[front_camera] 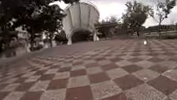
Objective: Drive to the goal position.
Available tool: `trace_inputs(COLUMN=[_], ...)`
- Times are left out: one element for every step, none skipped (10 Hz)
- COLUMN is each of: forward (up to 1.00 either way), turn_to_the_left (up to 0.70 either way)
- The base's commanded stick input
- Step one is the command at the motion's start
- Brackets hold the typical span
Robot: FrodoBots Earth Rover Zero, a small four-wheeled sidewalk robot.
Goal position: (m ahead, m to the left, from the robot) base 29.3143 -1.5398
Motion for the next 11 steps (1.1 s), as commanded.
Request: trace_inputs(forward=[0.50,0.50,0.50,0.50,0.50,0.50,0.50,0.50,0.50,0.50,0.50], turn_to_the_left=[0.00,0.00,0.00,0.00,0.02,0.03,0.00,0.00,0.00,0.00,0.00])
